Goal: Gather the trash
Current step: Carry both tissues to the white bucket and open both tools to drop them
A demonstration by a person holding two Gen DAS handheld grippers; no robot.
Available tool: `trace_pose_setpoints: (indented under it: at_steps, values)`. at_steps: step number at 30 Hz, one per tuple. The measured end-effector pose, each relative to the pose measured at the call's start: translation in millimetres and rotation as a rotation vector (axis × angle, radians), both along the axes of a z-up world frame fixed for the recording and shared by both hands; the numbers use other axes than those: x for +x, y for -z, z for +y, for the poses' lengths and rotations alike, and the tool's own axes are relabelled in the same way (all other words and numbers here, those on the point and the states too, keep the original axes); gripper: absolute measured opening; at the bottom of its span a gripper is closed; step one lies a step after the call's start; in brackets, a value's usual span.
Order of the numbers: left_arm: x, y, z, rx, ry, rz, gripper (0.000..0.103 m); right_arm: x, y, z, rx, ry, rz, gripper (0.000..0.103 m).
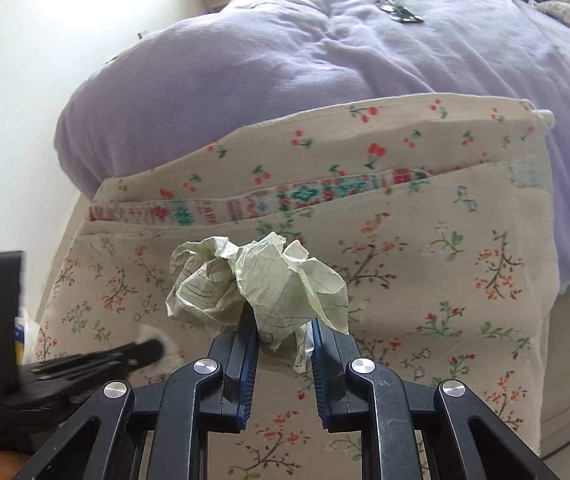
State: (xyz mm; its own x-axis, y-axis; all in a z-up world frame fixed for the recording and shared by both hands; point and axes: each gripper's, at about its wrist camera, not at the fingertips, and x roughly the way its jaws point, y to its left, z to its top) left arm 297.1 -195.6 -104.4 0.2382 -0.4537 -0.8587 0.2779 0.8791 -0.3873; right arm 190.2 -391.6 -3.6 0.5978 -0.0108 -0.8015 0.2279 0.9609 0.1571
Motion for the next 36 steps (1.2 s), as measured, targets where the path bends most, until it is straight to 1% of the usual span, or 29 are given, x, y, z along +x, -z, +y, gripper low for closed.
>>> trace_pose_setpoints:
  at_steps: [5, 9, 12, 14, 16, 19, 20, 22, 24, 26, 29, 36]
  values:
    - [-5, -31, 50, -0.028, -0.044, -0.045, 0.012, 2, -1, 19, -0.010, -0.033, -0.002, 0.020]
    - [-10, -42, 85, -0.026, -0.083, -0.056, 0.012, 3, 0, 36, -0.013, -0.057, -0.002, 0.020]
    - [-10, -51, 119, -0.035, -0.115, -0.053, 0.012, 3, 2, 52, -0.028, -0.081, -0.005, 0.020]
    - [-11, -52, 133, -0.037, -0.131, -0.055, 0.012, 4, 3, 64, -0.036, -0.106, -0.008, 0.020]
    - [-13, -57, 161, -0.034, -0.156, -0.071, 0.012, 4, 6, 76, -0.043, -0.128, -0.011, 0.020]
    - [-9, -61, 209, -0.001, -0.215, -0.076, 0.012, 6, 13, 94, -0.049, -0.168, -0.005, 0.020]
    - [-8, -61, 223, 0.011, -0.235, -0.071, 0.012, 6, 16, 99, -0.047, -0.180, 0.000, 0.020]
    - [-4, -54, 264, 0.048, -0.305, -0.036, 0.012, 8, 25, 109, -0.034, -0.206, 0.013, 0.020]
    - [-1, -46, 302, 0.059, -0.367, -0.002, 0.012, 10, 33, 120, -0.025, -0.229, 0.030, 0.020]
    - [4, -36, 329, 0.080, -0.414, 0.030, 0.012, 14, 41, 129, -0.008, -0.247, 0.039, 0.020]
    - [9, -24, 351, 0.094, -0.451, 0.062, 0.012, 19, 51, 148, 0.023, -0.275, 0.051, 0.020]
    - [25, -7, 361, 0.143, -0.454, 0.100, 0.012, 22, 65, 191, 0.022, -0.348, 0.054, 0.020]
